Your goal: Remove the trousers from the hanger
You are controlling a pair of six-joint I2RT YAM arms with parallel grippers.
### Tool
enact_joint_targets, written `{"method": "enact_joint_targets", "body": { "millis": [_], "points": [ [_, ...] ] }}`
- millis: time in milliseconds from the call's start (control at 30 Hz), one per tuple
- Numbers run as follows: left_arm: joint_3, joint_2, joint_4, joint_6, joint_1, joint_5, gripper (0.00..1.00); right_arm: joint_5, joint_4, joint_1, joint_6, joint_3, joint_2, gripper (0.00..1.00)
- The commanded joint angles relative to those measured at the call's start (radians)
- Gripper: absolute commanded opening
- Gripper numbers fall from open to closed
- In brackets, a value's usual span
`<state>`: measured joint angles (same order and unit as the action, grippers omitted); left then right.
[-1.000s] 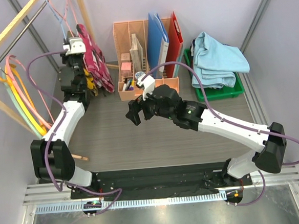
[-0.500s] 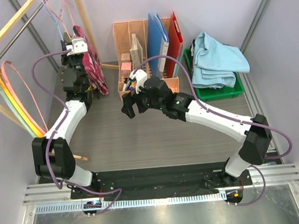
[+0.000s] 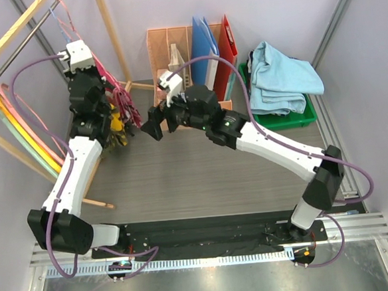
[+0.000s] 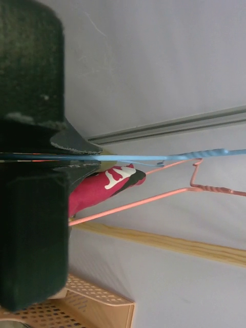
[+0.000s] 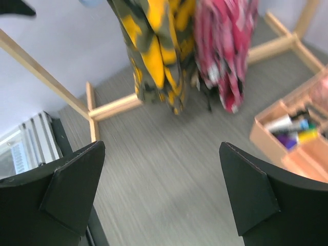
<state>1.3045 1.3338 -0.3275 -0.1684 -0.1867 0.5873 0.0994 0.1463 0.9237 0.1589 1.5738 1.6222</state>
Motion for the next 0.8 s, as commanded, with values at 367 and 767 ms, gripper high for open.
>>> {"method": "enact_joint_targets", "body": {
  "millis": [367, 767],
  "points": [
    [0.368, 0.005, 0.699, 0.299, 0.000, -0.176, 0.48, 0.370, -0.140, -0.046, -0.015, 0.543, 0.367, 0.98],
    [0.559, 0.107, 0.952, 0.621, 0.115, -0.396, 0.65, 0.364, -0.152, -0.092, -0.093, 0.675, 0.493, 0.92]
  ]
}}
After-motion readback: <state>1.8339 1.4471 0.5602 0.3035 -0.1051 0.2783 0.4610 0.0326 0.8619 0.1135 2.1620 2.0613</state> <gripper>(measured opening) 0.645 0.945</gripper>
